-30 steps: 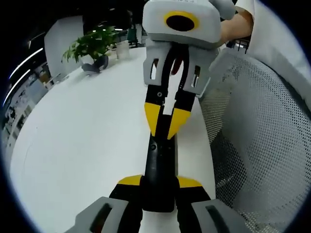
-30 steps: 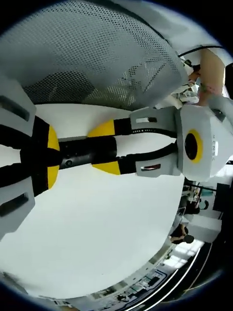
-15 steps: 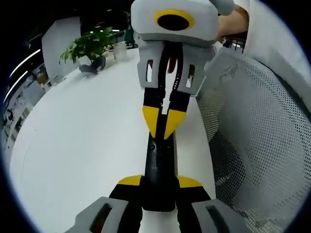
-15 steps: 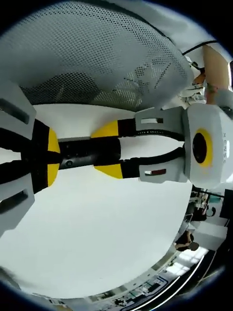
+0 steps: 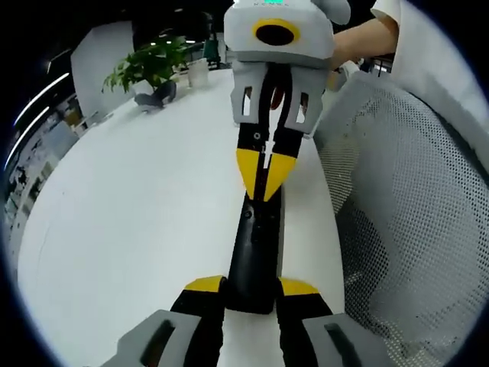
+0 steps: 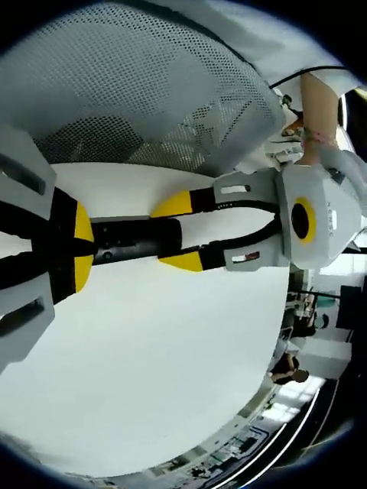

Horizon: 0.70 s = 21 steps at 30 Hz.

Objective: Press the specified remote control buttons in sequence, fully releasing each button before pressing the next.

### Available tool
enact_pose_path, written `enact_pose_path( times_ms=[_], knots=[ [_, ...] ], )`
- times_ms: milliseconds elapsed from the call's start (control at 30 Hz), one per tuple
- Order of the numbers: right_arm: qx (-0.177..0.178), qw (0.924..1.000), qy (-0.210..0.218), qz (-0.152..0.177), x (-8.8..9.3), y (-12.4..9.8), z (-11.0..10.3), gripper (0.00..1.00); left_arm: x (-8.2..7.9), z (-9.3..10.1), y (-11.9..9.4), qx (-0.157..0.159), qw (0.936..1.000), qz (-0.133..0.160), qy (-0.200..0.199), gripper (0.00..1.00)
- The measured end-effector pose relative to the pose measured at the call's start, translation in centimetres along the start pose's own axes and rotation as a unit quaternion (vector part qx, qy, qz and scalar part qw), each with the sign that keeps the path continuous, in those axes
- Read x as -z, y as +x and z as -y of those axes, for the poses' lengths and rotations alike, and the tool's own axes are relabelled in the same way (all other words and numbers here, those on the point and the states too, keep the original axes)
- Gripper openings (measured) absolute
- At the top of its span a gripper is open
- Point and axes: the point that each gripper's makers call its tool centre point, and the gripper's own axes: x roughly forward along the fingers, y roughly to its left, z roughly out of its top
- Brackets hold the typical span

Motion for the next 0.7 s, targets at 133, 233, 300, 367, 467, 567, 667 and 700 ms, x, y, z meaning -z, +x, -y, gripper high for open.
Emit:
enact_pose_path(
  times_ms=[133,233,300,367,467,567,667,700],
  knots=[
    [0.002,0.9997,-0.023,-0.012,-0.22,0.07,0.27,0.00,-0.14,0.05,0.01,0.001,1.0000,0.001,0.004,0.24],
    [0.001,0.9995,-0.026,-0.015,-0.35,0.02,0.13,0.00,-0.05,0.05,-0.06,0.003,0.9999,0.016,0.005,0.24],
    [0.004,0.9991,-0.037,-0.020,-0.32,0.05,0.00,0.00,-0.04,0.10,-0.10,-0.001,0.9997,0.026,0.001,0.23],
    [0.008,0.9987,-0.045,-0.023,-0.35,0.07,0.06,0.00,-0.09,0.19,-0.11,-0.001,0.9995,0.032,0.003,0.23],
    [0.018,0.9963,-0.073,-0.041,-0.29,0.25,0.17,0.00,-0.13,0.25,-0.04,0.006,0.9996,0.026,0.013,0.23],
    [0.027,0.9938,-0.094,-0.053,-0.27,0.32,-0.03,0.00,-0.10,0.27,0.05,0.015,0.9994,0.018,0.025,0.23],
    [0.033,0.9951,-0.078,-0.051,-0.27,0.31,0.18,0.00,-0.27,0.27,0.19,0.019,0.9994,0.009,0.029,0.23],
    [0.032,0.9955,-0.074,-0.051,-0.26,0.26,0.23,0.00,-0.32,0.27,0.21,0.019,0.9994,0.005,0.029,0.23]
  ],
)
